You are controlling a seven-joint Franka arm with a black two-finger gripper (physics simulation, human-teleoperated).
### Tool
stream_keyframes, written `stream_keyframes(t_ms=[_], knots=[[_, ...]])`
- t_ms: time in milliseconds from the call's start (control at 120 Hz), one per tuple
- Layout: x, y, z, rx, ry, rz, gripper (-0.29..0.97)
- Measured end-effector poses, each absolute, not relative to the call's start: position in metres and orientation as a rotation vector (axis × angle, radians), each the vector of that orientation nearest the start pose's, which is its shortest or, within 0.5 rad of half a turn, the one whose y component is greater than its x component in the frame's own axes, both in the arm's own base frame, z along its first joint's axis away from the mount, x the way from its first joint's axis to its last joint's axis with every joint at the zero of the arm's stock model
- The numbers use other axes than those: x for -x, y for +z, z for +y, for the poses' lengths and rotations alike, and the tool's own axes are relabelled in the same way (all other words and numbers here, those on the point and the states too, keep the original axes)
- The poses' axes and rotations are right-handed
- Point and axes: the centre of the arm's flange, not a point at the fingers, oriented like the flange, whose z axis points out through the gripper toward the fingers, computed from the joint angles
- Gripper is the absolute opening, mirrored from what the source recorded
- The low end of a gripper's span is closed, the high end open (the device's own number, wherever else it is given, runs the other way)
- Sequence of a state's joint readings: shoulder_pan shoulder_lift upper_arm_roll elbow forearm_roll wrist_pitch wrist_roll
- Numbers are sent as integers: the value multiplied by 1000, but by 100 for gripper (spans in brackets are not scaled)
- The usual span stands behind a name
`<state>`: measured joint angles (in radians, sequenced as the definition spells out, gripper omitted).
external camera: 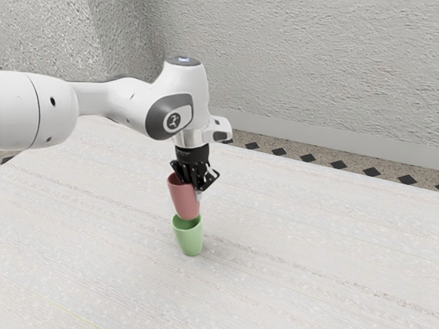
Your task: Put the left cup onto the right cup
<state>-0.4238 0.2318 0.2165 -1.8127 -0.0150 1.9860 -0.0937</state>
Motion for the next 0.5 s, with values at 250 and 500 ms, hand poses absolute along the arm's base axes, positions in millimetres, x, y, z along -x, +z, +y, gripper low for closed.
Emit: stream_keyframes(t_ms=[250, 500], knots=[[-595, 406, -137, 3091, 93, 166, -10], [-595, 403, -132, 3090, 102, 146, -10]])
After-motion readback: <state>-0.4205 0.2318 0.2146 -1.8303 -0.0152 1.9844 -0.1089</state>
